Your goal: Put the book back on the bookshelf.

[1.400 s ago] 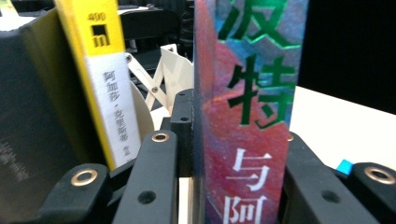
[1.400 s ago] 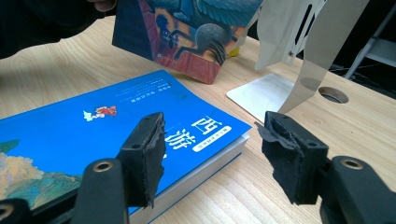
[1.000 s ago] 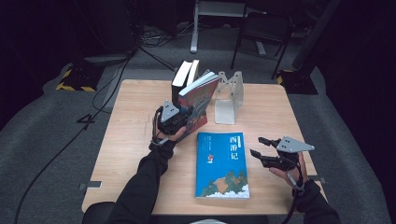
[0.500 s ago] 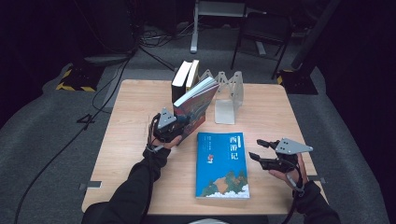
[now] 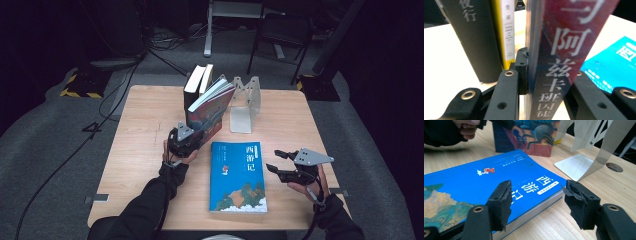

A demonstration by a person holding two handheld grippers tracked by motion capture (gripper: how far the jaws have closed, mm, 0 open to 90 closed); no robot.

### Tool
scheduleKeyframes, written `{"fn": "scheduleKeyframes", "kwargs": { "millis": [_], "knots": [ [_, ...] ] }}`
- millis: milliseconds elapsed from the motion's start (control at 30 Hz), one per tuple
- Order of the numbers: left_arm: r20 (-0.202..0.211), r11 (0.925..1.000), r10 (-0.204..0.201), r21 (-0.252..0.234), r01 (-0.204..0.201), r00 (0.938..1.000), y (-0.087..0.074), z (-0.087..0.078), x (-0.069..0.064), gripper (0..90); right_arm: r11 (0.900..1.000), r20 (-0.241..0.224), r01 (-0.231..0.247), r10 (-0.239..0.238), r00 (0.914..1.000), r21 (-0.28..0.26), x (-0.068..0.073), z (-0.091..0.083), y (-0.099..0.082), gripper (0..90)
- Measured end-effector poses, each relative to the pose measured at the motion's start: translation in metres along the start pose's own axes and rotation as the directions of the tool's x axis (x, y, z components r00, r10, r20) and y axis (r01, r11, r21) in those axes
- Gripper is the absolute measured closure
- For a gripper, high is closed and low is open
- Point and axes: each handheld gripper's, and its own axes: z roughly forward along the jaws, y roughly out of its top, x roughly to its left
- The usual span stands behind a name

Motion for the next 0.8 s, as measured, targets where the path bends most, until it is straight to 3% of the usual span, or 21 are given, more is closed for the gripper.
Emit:
{"fn": "scheduleKeyframes", "kwargs": {
  "millis": [333,467,600,733,800],
  "knots": [
    [-0.044,0.9998,-0.006,0.016,0.007,0.9990,0.018,0.036,-0.015,73.4,0.9999,0.011,-0.016,0.016,0.9998,-0.003,-0.005,-0.002,-0.002,38.7],
    [-0.101,0.9991,-0.034,0.024,0.036,0.9943,0.025,0.046,-0.018,73.6,0.9998,0.015,-0.020,0.020,0.9997,-0.007,-0.006,-0.002,-0.002,38.7],
    [-0.120,0.9981,-0.058,0.014,0.060,0.9911,0.021,0.041,-0.017,73.7,0.9998,0.012,-0.017,0.017,0.9998,-0.006,-0.005,-0.002,-0.002,38.8],
    [-0.112,0.9973,-0.071,0.011,0.073,0.9912,0.017,0.031,-0.012,73.7,0.9998,0.016,-0.021,0.021,0.9997,0.001,-0.005,-0.002,-0.004,38.7],
    [-0.115,0.9951,-0.097,0.011,0.098,0.9886,0.015,0.027,-0.011,73.7,0.9998,0.017,-0.021,0.021,0.9996,0.003,-0.005,-0.002,-0.004,38.8]
  ]
}}
